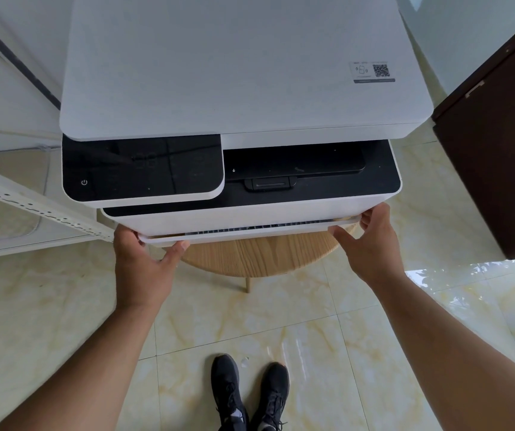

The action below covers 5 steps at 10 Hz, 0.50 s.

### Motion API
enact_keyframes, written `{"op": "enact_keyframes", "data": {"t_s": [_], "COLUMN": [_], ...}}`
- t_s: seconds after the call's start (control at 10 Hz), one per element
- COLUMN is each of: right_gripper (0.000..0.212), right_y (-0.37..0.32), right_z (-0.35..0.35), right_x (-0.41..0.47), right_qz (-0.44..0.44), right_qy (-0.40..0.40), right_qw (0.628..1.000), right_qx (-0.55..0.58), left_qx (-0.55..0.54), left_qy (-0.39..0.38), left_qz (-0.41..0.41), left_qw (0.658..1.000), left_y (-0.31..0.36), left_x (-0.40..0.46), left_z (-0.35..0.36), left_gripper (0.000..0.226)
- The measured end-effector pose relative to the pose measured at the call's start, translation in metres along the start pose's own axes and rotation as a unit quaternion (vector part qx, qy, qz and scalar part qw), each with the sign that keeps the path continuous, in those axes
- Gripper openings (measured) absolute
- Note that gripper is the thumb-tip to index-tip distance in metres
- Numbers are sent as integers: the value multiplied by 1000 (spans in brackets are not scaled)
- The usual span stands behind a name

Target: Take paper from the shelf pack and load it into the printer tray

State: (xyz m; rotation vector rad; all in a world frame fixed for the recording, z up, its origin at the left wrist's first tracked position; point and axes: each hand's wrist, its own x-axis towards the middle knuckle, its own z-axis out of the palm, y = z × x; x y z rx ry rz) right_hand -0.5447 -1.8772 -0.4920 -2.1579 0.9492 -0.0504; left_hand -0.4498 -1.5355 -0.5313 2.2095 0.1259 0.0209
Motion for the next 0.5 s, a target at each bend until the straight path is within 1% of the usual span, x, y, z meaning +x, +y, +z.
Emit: {"op": "enact_keyframes", "data": {"t_s": [0.2, 0.3, 0.4, 0.5], "right_gripper": [67, 69, 68, 68], "right_y": [-1, -2, -2, -9], "right_z": [4, 6, 6, -1], "right_x": [6, 7, 7, 1], "right_qz": [2, 4, 8, 5], "right_qy": [31, 43, 38, 15], "right_qw": [999, 999, 999, 1000], "right_qx": [22, 22, 24, 7], "left_qx": [-20, -3, 14, 14], "left_qy": [31, 42, 38, 15], "left_qz": [-22, -35, -36, -40], "left_qw": [999, 998, 999, 999], "left_y": [1, 5, 7, 13], "left_x": [7, 7, 6, 3], "left_z": [6, 8, 7, -3], "left_gripper": [74, 78, 78, 68]}}
